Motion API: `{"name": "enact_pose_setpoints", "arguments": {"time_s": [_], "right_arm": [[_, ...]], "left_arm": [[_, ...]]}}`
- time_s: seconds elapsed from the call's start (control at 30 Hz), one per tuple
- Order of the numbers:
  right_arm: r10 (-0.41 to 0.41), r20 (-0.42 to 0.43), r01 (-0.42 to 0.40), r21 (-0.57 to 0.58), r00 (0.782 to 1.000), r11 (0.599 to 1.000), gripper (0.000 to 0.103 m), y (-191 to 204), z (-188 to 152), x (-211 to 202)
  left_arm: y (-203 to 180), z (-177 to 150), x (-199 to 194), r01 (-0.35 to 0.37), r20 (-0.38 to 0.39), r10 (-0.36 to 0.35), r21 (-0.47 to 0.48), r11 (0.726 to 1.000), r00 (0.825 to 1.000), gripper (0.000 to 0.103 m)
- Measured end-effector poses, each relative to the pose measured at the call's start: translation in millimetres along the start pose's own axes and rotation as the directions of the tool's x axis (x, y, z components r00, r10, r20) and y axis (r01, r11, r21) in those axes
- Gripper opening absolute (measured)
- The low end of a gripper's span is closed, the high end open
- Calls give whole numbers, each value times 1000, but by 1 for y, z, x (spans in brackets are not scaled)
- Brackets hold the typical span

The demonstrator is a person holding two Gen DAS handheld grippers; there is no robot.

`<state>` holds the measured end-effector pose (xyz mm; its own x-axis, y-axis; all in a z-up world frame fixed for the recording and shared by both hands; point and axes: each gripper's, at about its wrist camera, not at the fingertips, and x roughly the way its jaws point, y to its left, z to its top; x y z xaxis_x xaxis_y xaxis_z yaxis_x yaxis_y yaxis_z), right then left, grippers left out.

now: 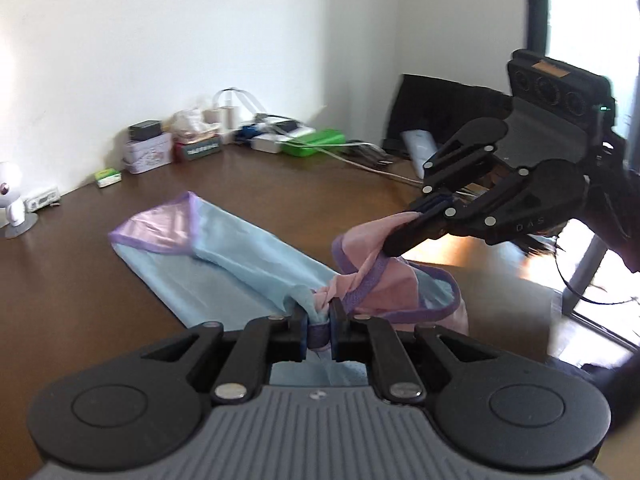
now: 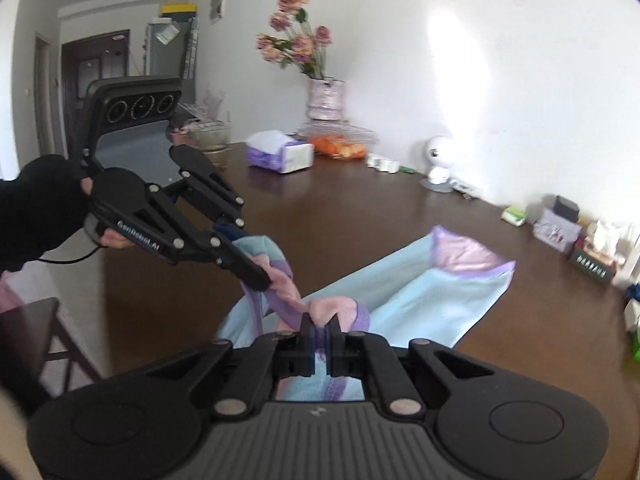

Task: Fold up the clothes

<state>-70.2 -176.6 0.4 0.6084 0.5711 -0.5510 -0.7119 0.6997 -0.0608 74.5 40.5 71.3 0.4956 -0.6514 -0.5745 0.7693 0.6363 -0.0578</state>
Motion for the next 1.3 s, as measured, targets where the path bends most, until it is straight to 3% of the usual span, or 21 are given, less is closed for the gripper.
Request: {"name": "enact_pose_setpoints", "arguments": {"time_s": [0.07,0.13,0.27,0.33,0.4,0.43,0.53,0.6,0.73,0.77,0.8,0.83,0.87,0.9,0.93,0.97,1.1,1.3], "right_arm": [[-31,-22,31,7,999,999,3,-27,18,30],[-69,-35,70,40,997,997,4,-51,30,60],[-77,-91,92,176,993,980,15,-92,39,104],[-98,-80,110,171,992,979,20,-95,40,93],[-144,-75,155,182,987,971,31,-95,38,67],[-153,-87,168,207,984,964,35,-94,34,52],[-58,-86,83,329,995,941,36,-81,0,17],[-5,-85,38,390,996,920,36,-67,-27,15],[-18,-123,73,455,992,887,34,-47,-60,26],[-5,-109,56,468,994,882,34,-45,-64,27],[6,-100,43,477,995,878,34,-44,-67,29],[12,-106,41,478,994,877,30,-41,-70,31],[14,-112,41,477,994,878,21,-39,-72,33],[8,-113,46,469,994,882,15,-35,-72,35],[9,-109,42,461,994,886,5,-32,-71,36],[8,-105,41,459,994,887,3,-28,-69,36],[35,-113,17,428,993,904,1,-16,-68,24],[78,-184,-1,387,980,922,1,14,-78,-7]], "left_arm": [[34,8,23,9,0,-9,-98,995,1000,10],[59,9,41,-28,-20,24,-200,979,1000,12],[91,4,56,-102,-56,88,-362,927,995,31],[85,-1,34,-99,-41,90,-379,920,995,42],[69,-8,7,-86,-23,83,-400,913,996,66],[60,-14,-5,-83,-15,85,-431,899,996,73],[35,-29,-18,-91,-28,89,-500,861,996,76],[20,-35,-13,-106,-58,88,-516,850,994,76],[3,-43,-1,-133,-109,91,-505,853,990,71],[2,-46,0,-134,-115,86,-517,845,990,60],[1,-48,-1,-137,-116,89,-529,838,989,40],[0,-51,-1,-140,-117,91,-540,830,989,29],[-2,-54,-1,-143,-118,93,-551,822,989,10],[-3,-56,-2,-147,-119,96,-562,814,988,6],[-4,-59,-2,-150,-120,98,-573,805,988,5],[-6,-61,-4,-150,-119,99,-582,799,988,2],[-20,-77,-25,-147,-101,108,-604,783,989,2],[-61,-105,-50,-123,-80,93,-592,796,992,2]]}}
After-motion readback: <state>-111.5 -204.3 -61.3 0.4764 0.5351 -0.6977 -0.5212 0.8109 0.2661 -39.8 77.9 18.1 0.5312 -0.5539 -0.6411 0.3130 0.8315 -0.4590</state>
